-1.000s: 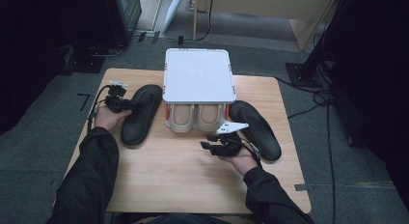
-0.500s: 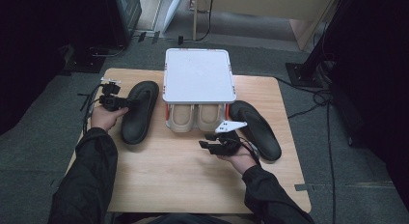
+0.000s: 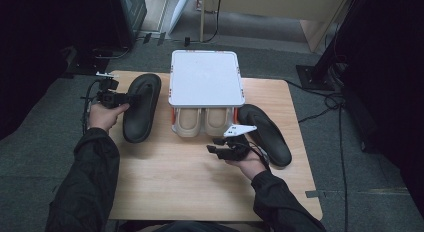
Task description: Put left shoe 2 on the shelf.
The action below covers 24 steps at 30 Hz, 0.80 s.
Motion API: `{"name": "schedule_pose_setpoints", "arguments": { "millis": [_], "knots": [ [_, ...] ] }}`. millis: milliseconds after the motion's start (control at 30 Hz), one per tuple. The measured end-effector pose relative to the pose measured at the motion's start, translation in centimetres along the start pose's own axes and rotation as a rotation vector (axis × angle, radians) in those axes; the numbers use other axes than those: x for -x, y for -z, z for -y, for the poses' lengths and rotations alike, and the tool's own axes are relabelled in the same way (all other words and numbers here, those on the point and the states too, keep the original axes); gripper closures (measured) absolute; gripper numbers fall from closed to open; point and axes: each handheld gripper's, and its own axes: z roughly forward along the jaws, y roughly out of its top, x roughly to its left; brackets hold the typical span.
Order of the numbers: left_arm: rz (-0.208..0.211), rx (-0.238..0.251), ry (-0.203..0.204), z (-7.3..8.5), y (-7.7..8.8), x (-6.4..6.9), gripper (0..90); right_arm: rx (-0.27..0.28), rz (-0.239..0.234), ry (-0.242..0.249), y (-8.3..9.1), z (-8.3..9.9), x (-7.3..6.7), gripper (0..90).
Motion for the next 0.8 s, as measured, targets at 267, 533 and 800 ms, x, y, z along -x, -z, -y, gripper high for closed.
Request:
{"name": "schedule_pose_setpoints", "arguments": {
  "millis": [267,533,800],
  "knots": [
    [-0.033,-0.008,-0.016,-2.2,1.4,1.2,68.5,-0.008,-0.01,0.009,-0.4,-0.1,-0.2,59.0],
    [-0.047,0.0,-0.028,-5.2,2.8,3.1,68.5,-0.017,-0.027,0.024,-0.9,-0.3,-0.5,59.0],
    [-0.043,-0.005,-0.043,-8.3,3.0,5.7,68.6,-0.018,-0.024,0.024,-1.0,-0.4,-0.4,59.0]
  ]
}}
